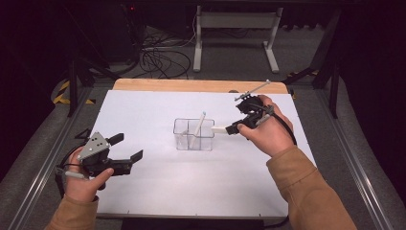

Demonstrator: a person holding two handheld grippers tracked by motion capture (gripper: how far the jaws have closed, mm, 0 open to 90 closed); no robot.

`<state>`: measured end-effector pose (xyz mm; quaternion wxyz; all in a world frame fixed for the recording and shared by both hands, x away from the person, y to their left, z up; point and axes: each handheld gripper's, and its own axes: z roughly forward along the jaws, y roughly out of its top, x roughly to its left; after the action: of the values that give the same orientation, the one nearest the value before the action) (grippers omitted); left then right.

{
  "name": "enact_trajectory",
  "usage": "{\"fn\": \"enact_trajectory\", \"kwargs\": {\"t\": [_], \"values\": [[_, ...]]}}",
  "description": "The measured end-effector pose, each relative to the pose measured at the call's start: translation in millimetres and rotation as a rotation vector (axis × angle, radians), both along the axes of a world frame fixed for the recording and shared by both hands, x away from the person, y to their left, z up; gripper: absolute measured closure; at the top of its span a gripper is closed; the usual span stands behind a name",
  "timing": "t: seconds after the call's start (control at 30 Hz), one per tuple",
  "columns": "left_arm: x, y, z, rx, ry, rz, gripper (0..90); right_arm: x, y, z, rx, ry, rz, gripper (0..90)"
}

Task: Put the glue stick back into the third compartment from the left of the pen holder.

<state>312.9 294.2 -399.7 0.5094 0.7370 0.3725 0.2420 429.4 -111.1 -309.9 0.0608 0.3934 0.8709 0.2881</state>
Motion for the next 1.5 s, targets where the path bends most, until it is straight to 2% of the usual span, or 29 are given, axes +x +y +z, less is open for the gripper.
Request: {"fn": "enact_trajectory", "kwargs": {"t": [0.43,1.27,1.43,1.5], "values": [[-0.3,0.4,0.5,0.0,-0.002,0.001,11.1,8.1,12.2,-2.5,-0.009,0.017,-0.007,65.8],[-0.4,2.1,0.9,-0.001,-0.005,0.003,11.1,24.4,39.1,-19.3,-0.061,0.028,-0.027,65.8],[-0.9,2.4,1.5,-0.002,-0.006,0.004,11.9,24.4,40.8,-20.5,-0.051,0.014,-0.015,65.0],[-1.0,2.8,1.9,-0.003,-0.007,0.006,11.9,23.3,40.8,-20.8,-0.036,-0.016,-0.008,57.7]]}}
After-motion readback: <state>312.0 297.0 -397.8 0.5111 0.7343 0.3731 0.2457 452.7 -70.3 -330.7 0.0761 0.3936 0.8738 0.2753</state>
